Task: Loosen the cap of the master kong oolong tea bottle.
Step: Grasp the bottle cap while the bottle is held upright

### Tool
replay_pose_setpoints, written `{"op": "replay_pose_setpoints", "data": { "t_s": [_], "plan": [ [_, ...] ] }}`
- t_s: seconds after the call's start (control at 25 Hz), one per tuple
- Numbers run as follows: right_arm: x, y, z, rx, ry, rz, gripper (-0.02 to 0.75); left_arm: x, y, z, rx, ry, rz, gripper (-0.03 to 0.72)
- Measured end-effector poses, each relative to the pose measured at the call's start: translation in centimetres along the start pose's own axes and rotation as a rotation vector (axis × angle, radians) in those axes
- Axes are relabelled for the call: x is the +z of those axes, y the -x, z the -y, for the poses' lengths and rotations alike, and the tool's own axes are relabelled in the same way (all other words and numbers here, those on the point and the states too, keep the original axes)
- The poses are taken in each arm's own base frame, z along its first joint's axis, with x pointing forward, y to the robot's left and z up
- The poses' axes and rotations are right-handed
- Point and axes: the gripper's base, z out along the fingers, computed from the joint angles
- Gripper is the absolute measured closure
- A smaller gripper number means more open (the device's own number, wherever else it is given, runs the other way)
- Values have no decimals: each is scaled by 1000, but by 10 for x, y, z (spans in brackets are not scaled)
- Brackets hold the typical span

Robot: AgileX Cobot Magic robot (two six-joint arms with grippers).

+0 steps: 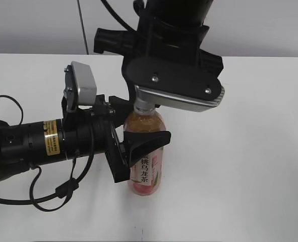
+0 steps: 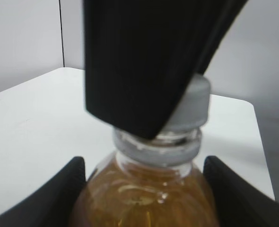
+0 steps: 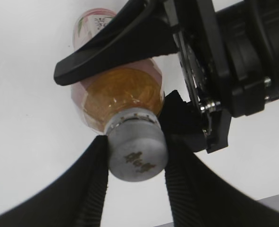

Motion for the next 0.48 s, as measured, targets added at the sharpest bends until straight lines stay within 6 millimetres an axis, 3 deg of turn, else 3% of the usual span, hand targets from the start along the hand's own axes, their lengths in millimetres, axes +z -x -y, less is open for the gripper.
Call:
{"op": "replay_pose_setpoints", "data": {
  "t_s": [0.48],
  "plan": [
    [-2,-1,1,-112,-6,-3,458,0,0,0,0,0,1,230]
  ]
}}
